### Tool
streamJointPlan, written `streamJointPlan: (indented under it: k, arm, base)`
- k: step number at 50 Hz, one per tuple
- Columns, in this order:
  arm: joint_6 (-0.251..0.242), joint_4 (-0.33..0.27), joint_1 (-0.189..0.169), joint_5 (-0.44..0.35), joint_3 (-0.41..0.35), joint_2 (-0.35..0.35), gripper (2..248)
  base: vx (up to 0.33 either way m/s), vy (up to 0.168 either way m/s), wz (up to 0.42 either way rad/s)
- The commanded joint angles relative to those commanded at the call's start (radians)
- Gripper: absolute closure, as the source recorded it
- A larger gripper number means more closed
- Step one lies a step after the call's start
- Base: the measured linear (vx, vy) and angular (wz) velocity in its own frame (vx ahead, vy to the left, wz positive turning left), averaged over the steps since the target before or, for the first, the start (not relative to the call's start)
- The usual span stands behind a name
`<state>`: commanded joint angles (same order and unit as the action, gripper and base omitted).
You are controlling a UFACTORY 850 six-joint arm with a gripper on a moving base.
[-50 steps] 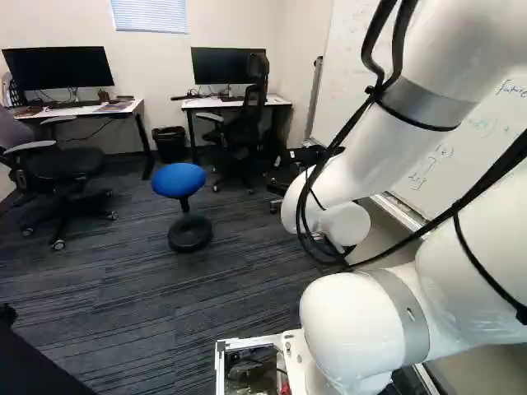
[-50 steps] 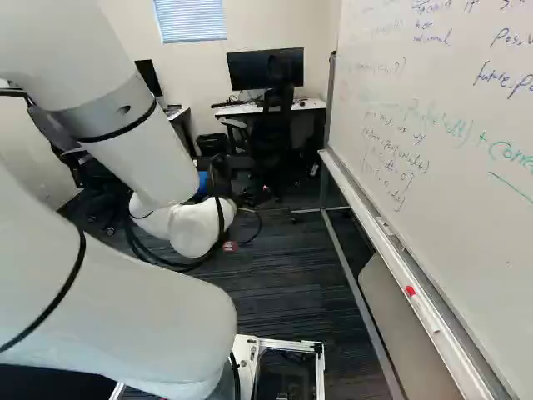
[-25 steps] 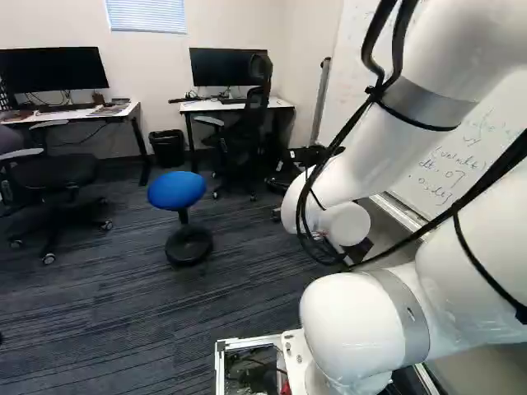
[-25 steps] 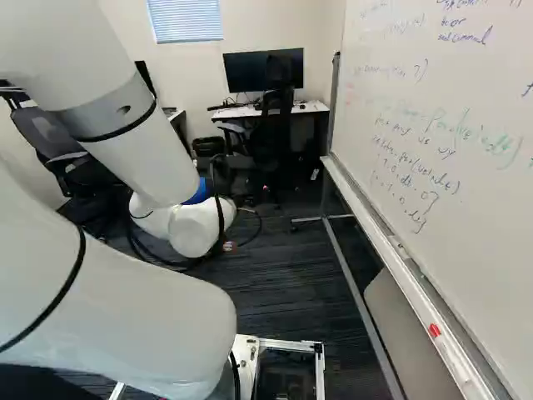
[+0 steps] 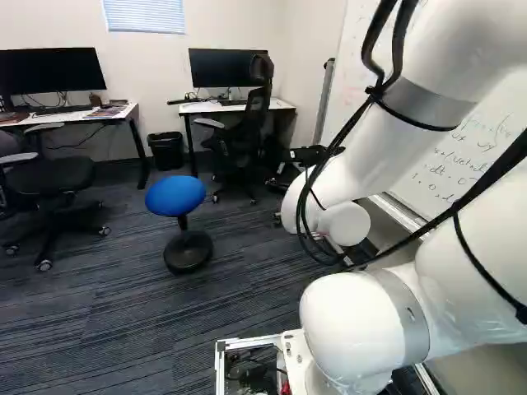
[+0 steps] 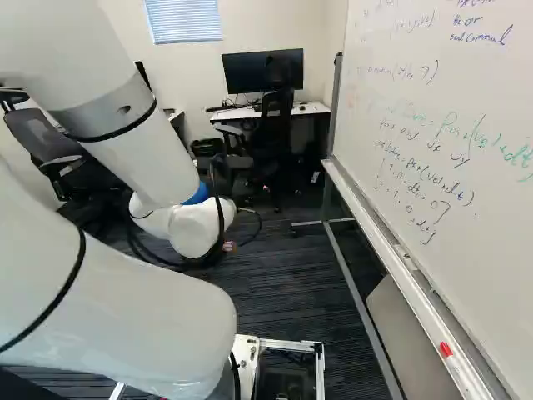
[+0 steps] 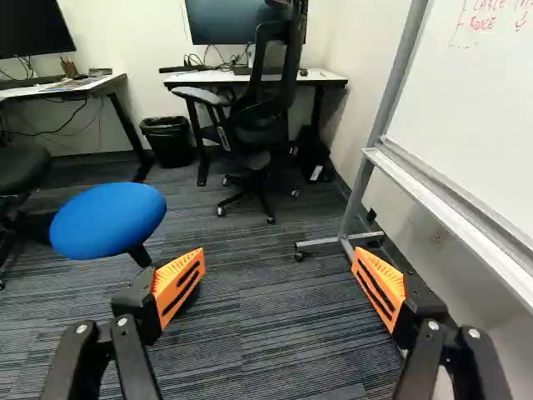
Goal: Open the door and move inside
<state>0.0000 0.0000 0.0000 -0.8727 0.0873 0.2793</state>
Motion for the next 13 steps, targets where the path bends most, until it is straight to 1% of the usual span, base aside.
streamJointPlan:
  k: [13]
  arm:
    - [0.0, 0.0, 0.0, 0.0, 0.0, 0.0, 3]
  base:
    - [0.0, 0.0, 0.0]
